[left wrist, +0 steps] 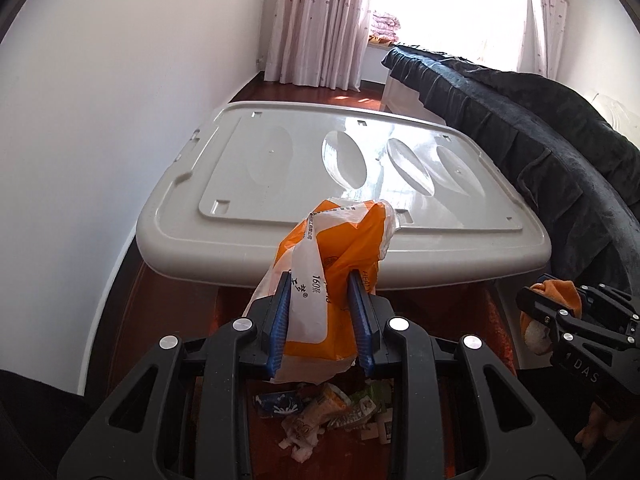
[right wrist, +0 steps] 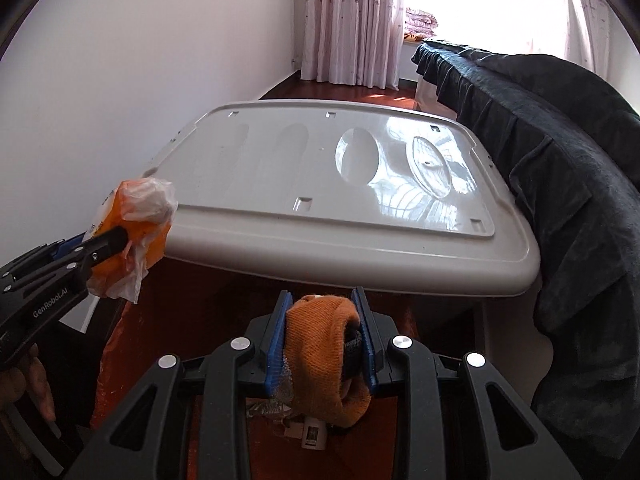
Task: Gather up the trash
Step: 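Drop the orange bag and plush toy into the bin, opening both grippers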
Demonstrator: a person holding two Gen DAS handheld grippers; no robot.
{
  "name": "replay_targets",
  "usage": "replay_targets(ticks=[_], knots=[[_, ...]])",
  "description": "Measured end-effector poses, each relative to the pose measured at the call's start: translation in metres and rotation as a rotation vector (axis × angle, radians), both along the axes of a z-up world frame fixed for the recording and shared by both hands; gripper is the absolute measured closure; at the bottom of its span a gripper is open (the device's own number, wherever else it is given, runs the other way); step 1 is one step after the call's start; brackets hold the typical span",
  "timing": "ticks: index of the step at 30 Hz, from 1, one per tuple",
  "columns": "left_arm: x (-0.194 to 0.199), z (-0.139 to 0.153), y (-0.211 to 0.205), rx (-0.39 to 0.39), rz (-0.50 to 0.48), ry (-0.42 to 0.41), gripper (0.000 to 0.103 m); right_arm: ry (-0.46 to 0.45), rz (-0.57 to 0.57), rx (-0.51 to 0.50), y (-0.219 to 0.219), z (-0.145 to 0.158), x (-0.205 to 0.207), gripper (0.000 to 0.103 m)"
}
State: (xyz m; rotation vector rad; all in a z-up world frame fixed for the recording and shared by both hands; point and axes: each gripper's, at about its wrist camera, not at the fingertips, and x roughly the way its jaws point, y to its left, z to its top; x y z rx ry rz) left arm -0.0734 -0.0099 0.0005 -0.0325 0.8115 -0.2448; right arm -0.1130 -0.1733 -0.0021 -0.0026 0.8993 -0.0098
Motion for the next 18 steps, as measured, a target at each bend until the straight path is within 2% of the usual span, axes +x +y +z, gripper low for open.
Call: replay_targets(ticks=[4, 5, 6, 7, 8, 11, 12, 15, 18], knots=[[-0.014, -0.01, 0.002, 0.008, 0.001, 0.035, 0.074, 0.03, -0.01, -0.006, 0.006, -0.01, -0.011, 0.07], [-0.017, -0.014, 0.002, 0.013, 0.003, 0.046, 0.071, 0.038, -0.017, -0.008, 0.006, -0.012, -0.013, 0.061], [-0.019, -0.017, 0.002, 0.017, 0.012, 0.052, 0.065, 0.039, -0.019, -0.005, 0.007, -0.013, -0.015, 0.038], [-0.021, -0.018, 0.002, 0.014, 0.018, 0.051, 0.058, 0.015, -0.039, -0.004, 0.006, -0.011, -0.019, 0.028], [-0.023, -0.018, 0.002, 0.01, 0.028, 0.048, 0.044, -0.013, -0.065, -0.01, 0.005, -0.006, -0.022, 0.014], [-0.025, -0.01, 0.004, 0.006, 0.069, 0.013, 0.027, -0.081, -0.073, -0.046, 0.005, 0.008, -0.026, 0.01], [-0.024, -0.006, 0.004, 0.012, 0.079, -0.006, 0.023, -0.105, -0.078, -0.062, 0.004, 0.013, -0.026, 0.005], [-0.021, 0.009, 0.005, 0.029, 0.1, -0.062, 0.019, -0.18, -0.093, -0.081, 0.0, 0.027, -0.03, 0.005], [-0.023, 0.023, 0.009, 0.013, 0.112, -0.119, 0.014, -0.231, -0.11, -0.079, -0.005, 0.038, -0.033, 0.005]])
